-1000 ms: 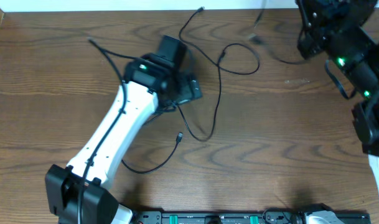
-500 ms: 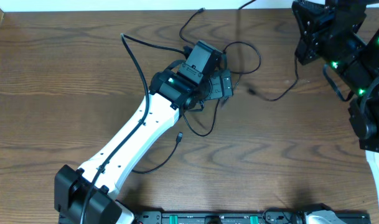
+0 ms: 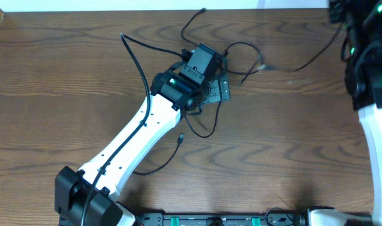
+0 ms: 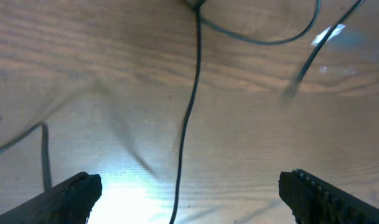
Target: Untangle cables
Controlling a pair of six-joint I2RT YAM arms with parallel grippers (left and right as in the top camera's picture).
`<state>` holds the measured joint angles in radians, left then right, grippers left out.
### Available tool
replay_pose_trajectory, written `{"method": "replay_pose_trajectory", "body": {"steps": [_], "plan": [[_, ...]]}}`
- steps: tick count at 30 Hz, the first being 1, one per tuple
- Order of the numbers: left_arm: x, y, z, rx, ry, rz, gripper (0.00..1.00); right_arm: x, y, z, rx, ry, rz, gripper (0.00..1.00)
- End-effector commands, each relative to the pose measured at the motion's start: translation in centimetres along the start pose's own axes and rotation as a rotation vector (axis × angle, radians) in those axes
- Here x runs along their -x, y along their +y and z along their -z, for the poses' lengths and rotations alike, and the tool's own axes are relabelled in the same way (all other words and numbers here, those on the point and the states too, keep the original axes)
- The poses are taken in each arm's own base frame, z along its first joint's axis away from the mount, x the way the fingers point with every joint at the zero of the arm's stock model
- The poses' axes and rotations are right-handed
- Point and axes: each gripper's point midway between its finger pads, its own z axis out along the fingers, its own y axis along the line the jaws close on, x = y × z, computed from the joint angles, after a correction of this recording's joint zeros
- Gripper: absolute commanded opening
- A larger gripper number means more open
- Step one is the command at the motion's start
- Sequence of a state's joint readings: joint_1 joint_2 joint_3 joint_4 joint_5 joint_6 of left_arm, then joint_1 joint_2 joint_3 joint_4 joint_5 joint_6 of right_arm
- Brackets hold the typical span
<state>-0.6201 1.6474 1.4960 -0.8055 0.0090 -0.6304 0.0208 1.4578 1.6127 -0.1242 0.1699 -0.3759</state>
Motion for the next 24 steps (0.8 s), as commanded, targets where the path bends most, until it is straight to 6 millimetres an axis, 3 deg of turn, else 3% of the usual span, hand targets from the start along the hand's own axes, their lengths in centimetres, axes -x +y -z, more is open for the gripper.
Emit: {"method": "replay_pose_trajectory", "body": {"steps": [1, 3, 6, 7, 8, 12, 13, 15, 17, 19, 21, 23, 24], "plan": [[-0.2, 0.8, -0.1, 0.034, 0.006, -0.009, 0.98, -0.6, -7.0, -1.6, -0.231, -0.040, 0.024, 0.01], [-0.4, 0.9, -0.1, 0.040, 0.013, -0.009, 0.98, -1.4, -10.6, -3.2, -0.325, -0.097, 0.020, 0.01], [-0.4, 0.9, -0.1, 0.040, 0.013, -0.009, 0.98, -6.2, -15.1, -5.7, -0.416, -0.088, -0.039, 0.01], [-0.4, 0.9, -0.1, 0.040, 0.013, -0.009, 0.98, -9.4, -16.7, -6.8, -0.445, -0.042, -0.065, 0.01], [-0.4, 0.9, -0.1, 0.040, 0.013, -0.009, 0.98, -11.4, -17.5, -7.4, -0.457, -0.012, -0.072, 0.01], [-0.4, 0.9, -0.1, 0.040, 0.013, -0.009, 0.98, -24.7, -20.2, -9.7, -0.522, 0.250, -0.068, 0.01], [-0.4, 0.9, -0.1, 0.040, 0.013, -0.009, 0.98, -29.9, -20.1, -9.8, -0.521, 0.375, -0.070, 0.01], [-0.4, 0.9, -0.1, 0.040, 0.014, -0.009, 0.98, -35.5, -19.2, -9.9, -0.495, 0.496, -0.088, 0.01], [-0.4, 0.9, -0.1, 0.040, 0.013, -0.009, 0.98, -39.6, -18.5, -9.7, -0.487, 0.571, -0.115, 0.01], [-0.4, 0.9, -0.1, 0.040, 0.013, -0.009, 0.98, -42.4, -18.3, -9.6, -0.489, 0.613, -0.141, 0.01], [-0.4, 0.9, -0.1, 0.040, 0.013, -0.009, 0.98, -44.1, -18.3, -9.3, -0.494, 0.636, -0.162, 0.09], [-0.4, 0.9, -0.1, 0.040, 0.014, -0.009, 0.98, -44.9, -18.2, -9.1, -0.484, 0.648, -0.178, 0.27], [-0.4, 0.9, -0.1, 0.040, 0.013, -0.009, 0.98, -45.1, -18.0, -9.1, -0.465, 0.651, -0.186, 0.42]]}}
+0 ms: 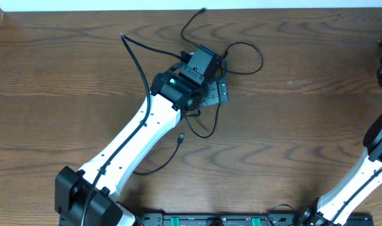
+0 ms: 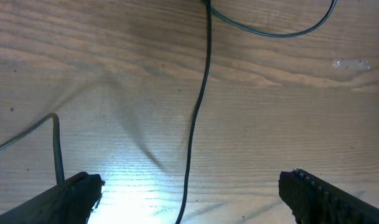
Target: Untangle cables
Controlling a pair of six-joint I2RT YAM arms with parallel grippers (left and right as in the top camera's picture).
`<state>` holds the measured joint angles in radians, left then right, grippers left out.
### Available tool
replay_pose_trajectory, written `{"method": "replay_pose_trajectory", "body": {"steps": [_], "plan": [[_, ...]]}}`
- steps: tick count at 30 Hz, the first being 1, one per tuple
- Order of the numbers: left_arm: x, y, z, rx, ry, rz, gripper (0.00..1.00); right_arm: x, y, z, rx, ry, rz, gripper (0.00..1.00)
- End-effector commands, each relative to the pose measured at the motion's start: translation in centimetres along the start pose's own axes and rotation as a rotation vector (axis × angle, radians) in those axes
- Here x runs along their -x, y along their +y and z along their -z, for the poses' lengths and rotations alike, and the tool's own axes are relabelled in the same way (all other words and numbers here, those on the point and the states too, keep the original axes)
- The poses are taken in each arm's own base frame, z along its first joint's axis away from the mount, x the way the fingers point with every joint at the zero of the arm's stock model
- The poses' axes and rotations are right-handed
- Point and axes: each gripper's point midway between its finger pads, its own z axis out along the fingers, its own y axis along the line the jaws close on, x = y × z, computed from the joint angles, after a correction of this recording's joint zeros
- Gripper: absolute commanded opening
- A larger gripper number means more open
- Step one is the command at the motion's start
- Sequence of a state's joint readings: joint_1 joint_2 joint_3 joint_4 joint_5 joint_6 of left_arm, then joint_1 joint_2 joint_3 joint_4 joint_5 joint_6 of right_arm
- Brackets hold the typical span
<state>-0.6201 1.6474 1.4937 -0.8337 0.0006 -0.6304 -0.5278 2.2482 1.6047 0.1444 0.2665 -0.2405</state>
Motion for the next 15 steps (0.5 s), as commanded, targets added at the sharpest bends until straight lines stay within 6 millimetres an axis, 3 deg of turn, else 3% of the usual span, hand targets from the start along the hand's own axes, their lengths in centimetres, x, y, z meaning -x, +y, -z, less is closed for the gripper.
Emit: {"method": "replay_pose_trajectory", "body": {"steps": [1, 3, 6, 7, 8, 11, 15], "plan": [[0.1, 0.3, -0.1, 0.014, -0.005, -0.007, 0.98, 1.8, -1.2, 0.7, 0.021, -0.038, -0.058, 0.60], [0.1, 0.3, -0.1, 0.014, -0.005, -0.007, 0.98, 2.3, -1.2, 1.1, 0.039, -0.040, -0.081, 0.83], [0.5, 0.1, -0.1, 0.004, -0.019, -0.006, 0.98, 4.8, -1.7, 2.9, 0.065, -0.077, -0.189, 0.92], [1.1, 0.0, -0.1, 0.006, -0.047, -0.003, 0.98, 6.2, -1.5, 4.1, 0.111, -0.099, -0.223, 0.99], [1.5, -0.1, 0.0, 0.002, -0.066, -0.001, 0.98, 7.4, -1.1, 5.3, 0.161, -0.114, -0.244, 0.99], [2.2, -0.5, 0.0, -0.018, -0.090, 0.002, 0.98, 11.2, 1.4, 10.7, 0.412, -0.152, -0.310, 0.99], [2.6, 1.0, 0.0, 0.041, -0.106, 0.017, 0.98, 13.6, 6.2, 18.7, 0.807, -0.144, -0.316, 0.99]]}}
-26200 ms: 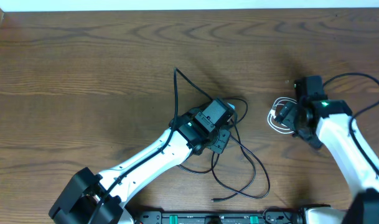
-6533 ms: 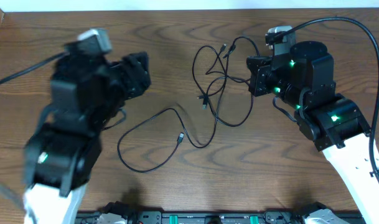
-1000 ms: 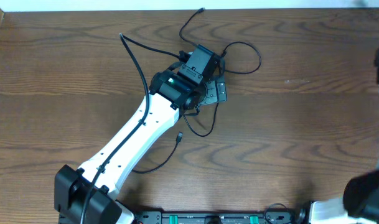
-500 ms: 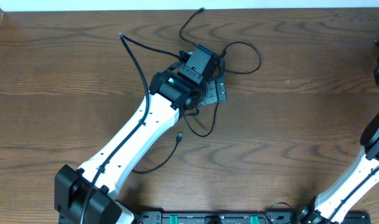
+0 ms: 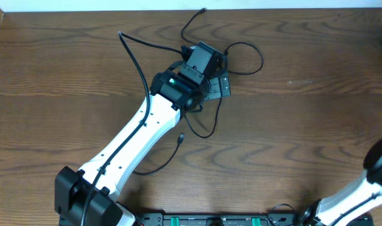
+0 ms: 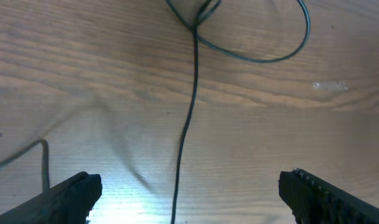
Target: Untangle cables
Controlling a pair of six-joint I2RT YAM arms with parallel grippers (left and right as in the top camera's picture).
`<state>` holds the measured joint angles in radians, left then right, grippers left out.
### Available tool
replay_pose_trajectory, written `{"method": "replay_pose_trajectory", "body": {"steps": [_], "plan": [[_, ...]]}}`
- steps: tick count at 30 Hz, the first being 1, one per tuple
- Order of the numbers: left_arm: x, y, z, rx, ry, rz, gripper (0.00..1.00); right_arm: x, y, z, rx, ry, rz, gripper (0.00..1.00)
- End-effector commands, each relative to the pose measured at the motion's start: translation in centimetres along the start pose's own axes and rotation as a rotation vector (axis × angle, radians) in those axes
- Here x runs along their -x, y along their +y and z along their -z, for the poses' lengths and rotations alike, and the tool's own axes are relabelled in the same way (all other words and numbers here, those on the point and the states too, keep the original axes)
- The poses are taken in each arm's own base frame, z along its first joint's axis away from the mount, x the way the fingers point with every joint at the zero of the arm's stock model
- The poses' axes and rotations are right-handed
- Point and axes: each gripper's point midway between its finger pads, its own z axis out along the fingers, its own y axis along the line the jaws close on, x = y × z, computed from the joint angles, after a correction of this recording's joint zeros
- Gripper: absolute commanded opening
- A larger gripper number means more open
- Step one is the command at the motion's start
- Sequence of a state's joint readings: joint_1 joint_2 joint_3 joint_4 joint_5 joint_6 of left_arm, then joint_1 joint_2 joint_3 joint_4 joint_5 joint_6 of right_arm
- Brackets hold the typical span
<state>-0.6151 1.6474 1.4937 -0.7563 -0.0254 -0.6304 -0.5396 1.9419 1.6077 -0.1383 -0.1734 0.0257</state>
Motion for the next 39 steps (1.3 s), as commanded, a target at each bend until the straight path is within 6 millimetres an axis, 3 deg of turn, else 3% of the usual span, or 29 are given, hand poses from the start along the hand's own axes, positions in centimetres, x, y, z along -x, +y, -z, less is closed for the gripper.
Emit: {"method": "replay_pose_trajectory", "body": {"steps": [1, 5, 7, 10, 12, 15, 22, 26, 27, 32, 36, 38, 39], "plan": [[0.9, 2.6, 0.1, 0.099, -0.032, 0.010, 0.98, 2.9, 9.9, 5.8, 0.474, -0.001, -0.056, 0.99], [1.3, 8.6, 2.3, 0.310, -0.078, 0.229, 0.98, -0.6, 16.7, 8.7, 0.729, 0.172, -0.082, 0.99], [1.0, 11.6, 4.0, 0.396, -0.089, 0.369, 0.98, -3.4, 19.8, 9.0, 0.768, 0.281, -0.082, 0.99], [-0.3, 13.9, 5.7, 0.439, -0.042, 0.518, 0.98, -7.0, 23.2, 8.9, 0.748, 0.384, -0.014, 0.99], [-2.0, 13.7, 5.8, 0.397, 0.068, 0.586, 0.98, -10.3, 24.7, 7.6, 0.600, 0.457, 0.067, 0.99], [-3.0, 12.3, 5.2, 0.337, 0.141, 0.626, 0.98, -12.7, 25.6, 6.7, 0.483, 0.493, 0.149, 0.99], [-4.3, 11.3, 3.4, 0.367, 0.187, 0.810, 0.99, -17.8, 29.2, 6.0, 0.519, 0.598, 0.207, 0.99], [-5.0, 11.4, 1.5, 0.427, 0.203, 0.902, 0.99, -21.8, 31.6, 6.1, 0.637, 0.705, 0.184, 0.99], [-5.0, 11.4, 0.9, 0.433, 0.206, 0.907, 0.96, -22.4, 32.0, 6.2, 0.662, 0.722, 0.178, 0.99], [-4.6, 9.8, -2.9, 0.366, 0.254, 0.924, 0.60, -24.7, 33.2, 6.1, 0.723, 0.772, 0.162, 0.97], [-4.3, 8.2, -6.0, 0.295, 0.292, 0.930, 0.48, -25.2, 33.6, 6.3, 0.733, 0.787, 0.165, 0.89], [-4.7, 7.8, -7.1, 0.284, 0.321, 0.930, 0.33, -25.2, 33.7, 6.3, 0.737, 0.787, 0.164, 0.80], [-5.0, 7.7, -7.5, 0.286, 0.335, 0.930, 0.19, -25.2, 33.7, 6.3, 0.736, 0.788, 0.164, 0.64]]}}
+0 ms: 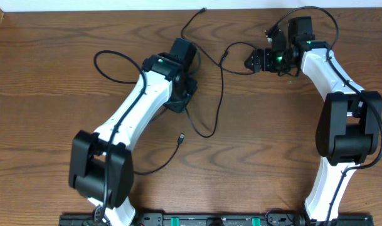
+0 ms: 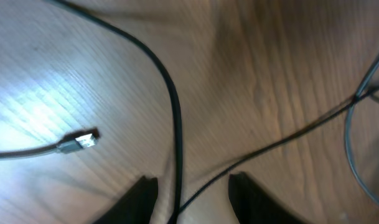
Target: Untangle cables
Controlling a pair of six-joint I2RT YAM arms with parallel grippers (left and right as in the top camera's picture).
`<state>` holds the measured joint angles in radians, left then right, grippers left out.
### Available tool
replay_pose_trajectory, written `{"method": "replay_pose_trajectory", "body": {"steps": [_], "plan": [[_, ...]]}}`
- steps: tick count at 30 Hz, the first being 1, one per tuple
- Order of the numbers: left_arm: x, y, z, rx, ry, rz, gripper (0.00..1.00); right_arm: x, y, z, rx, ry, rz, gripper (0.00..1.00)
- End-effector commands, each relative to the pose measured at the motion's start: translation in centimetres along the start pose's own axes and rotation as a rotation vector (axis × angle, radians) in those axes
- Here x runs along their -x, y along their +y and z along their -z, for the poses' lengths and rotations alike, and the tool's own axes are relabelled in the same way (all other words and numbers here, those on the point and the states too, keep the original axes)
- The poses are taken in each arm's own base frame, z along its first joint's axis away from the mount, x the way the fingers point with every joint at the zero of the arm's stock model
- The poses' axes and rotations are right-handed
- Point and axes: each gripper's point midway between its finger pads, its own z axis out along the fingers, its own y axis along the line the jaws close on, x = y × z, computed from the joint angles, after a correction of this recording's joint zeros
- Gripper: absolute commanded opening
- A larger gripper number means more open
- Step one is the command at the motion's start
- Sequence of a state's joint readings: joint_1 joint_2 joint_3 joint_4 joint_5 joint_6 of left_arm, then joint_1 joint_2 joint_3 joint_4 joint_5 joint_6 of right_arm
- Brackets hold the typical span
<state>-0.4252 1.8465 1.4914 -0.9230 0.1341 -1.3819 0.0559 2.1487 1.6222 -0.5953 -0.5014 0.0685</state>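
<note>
A thin black cable (image 1: pixel 219 88) runs from the table's back edge down past my left gripper (image 1: pixel 180 104) and curls at the middle. A second cable ends in a silver plug (image 1: pixel 180 137). In the left wrist view my left gripper (image 2: pixel 192 182) stands open, its jaws fairly close together. A thick black cable (image 2: pixel 174 112) and a thin one (image 2: pixel 282 140) pass between the fingertips (image 2: pixel 147 186), and the silver plug (image 2: pixel 83 140) lies ahead. My right gripper (image 1: pixel 258 61) sits at the cable's loop (image 1: pixel 244 44), and its jaws cannot be made out.
A wooden table (image 1: pixel 291 144) with a white wall along the back edge. A wide loop of black cord (image 1: pixel 109 56) hangs beside the left arm, and another loop (image 1: pixel 310 9) arches over the right arm. A black rail (image 1: pixel 197 220) runs along the front edge.
My left arm has turned and drawn back toward the front, and its jaws stand much narrower, with two cables between them. The right arm was off at the right edge and now reaches the cable loop.
First my left gripper stood wide open over the tangle, and a strand led right toward the right arm. Then that strand was gone and the right arm stood at the table's edge. The left gripper stayed put, then turned; the right arm has returned.
</note>
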Motion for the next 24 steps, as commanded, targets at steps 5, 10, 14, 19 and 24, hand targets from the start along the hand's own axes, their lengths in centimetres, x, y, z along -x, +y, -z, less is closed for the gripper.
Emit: {"method": "replay_pose_trajectory", "body": {"steps": [5, 10, 14, 19, 24], "plan": [[-0.8, -0.1, -2.5, 0.030, 0.044, -0.016, 0.08, 0.0, 0.9, 0.5, 0.061, 0.000, 0.011, 0.01], [-0.1, -5.9, -0.7, -0.234, 0.029, -0.254, 0.08, 1.4, 2.9, 3.6, 0.264, -0.060, 0.021, 0.01], [-1.7, -13.2, 3.7, -0.610, 0.073, -0.454, 0.08, 3.3, 1.5, 7.8, 0.273, -0.151, 0.010, 0.01], [-6.7, -21.2, 12.6, -1.134, 0.027, -0.674, 0.08, 5.7, -2.4, 16.0, 0.135, -0.327, -0.008, 0.01], [-11.1, -23.2, 15.0, -1.262, -0.090, -0.681, 0.08, 5.6, -5.8, 21.4, -0.076, -0.403, -0.061, 0.01]]}}
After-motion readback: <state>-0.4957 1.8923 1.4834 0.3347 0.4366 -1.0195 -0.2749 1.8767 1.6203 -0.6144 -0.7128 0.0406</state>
